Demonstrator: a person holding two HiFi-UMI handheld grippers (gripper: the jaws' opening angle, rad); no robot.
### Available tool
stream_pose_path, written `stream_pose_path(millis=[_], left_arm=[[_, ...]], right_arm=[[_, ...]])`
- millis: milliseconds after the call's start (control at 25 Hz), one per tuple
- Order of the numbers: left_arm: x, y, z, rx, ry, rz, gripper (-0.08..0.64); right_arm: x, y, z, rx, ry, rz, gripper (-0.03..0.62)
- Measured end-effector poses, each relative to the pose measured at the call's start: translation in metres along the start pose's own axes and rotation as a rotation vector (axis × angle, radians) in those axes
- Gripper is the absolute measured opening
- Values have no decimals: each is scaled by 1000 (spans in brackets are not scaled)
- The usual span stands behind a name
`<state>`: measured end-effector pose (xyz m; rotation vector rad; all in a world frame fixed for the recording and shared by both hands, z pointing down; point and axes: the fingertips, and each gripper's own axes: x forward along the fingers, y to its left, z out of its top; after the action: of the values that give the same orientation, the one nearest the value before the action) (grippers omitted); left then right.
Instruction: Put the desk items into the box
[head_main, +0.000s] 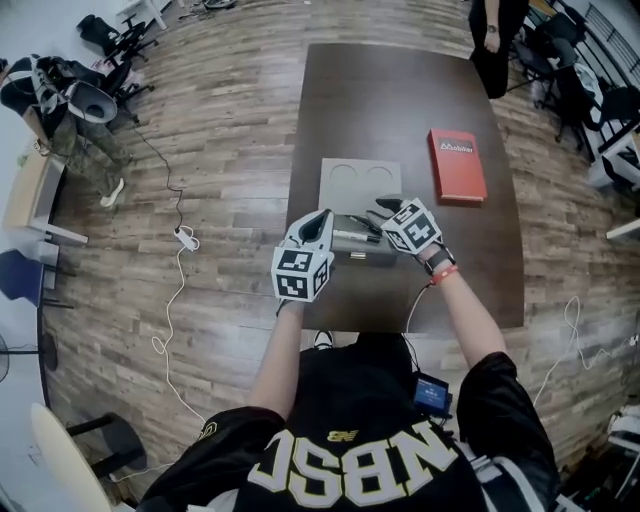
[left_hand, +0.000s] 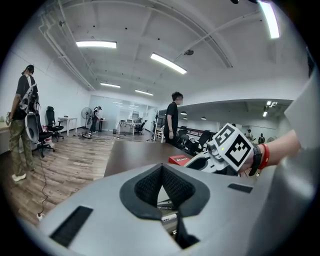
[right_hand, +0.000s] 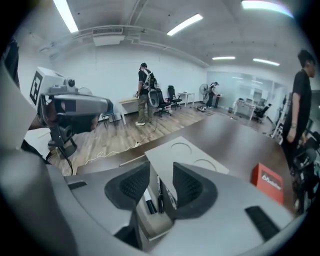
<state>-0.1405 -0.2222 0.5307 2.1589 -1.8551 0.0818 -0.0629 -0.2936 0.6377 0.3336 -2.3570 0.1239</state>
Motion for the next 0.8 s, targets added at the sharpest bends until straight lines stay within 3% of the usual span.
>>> stream_pose_path(millis=[400, 800], left_arm=[[9, -6, 29, 35, -46, -46, 9], [1, 4, 63, 67, -132, -31, 9]], right_arm=[[-85, -41, 33, 214, -258, -255, 100], [-142, -31, 44, 355, -434, -498, 54]])
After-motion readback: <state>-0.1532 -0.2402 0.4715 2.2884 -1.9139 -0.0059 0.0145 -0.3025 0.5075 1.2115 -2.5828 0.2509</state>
